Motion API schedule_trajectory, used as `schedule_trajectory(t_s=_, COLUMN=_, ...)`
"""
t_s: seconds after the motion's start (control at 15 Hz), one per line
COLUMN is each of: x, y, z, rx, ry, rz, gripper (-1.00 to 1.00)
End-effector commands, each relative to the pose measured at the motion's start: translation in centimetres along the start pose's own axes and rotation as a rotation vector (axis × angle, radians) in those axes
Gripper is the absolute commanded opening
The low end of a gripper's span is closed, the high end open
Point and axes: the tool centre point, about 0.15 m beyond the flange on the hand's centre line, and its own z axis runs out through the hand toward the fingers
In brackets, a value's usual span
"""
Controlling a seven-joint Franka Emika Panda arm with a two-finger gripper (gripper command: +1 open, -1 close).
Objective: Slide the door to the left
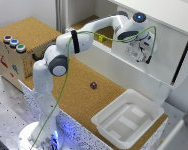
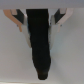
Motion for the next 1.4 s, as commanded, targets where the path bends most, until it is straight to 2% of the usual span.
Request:
schedule_trajectory(t_s=0.0, x=2.6, y=-9.1, z=4.3, rx=-0.063, ry=0.033, rz=0.019, gripper=-1.0)
schedule_trajectory(t_s=0.4, x=3.9, y=-18.0, z=5.4, rx=-0.086, ry=0.041, rz=0.057, gripper=-1.0)
schedule_trajectory(t_s=0.67, x=4.8, y=-23.7, z=5.9, rx=-0.075, ry=0.048, rz=0.029, gripper=-1.0)
schedule_trajectory(t_s=1.33, x=7.1, y=-36.1, z=7.6, rx=0.033, ry=0.044, rz=-0.14, gripper=-1.0)
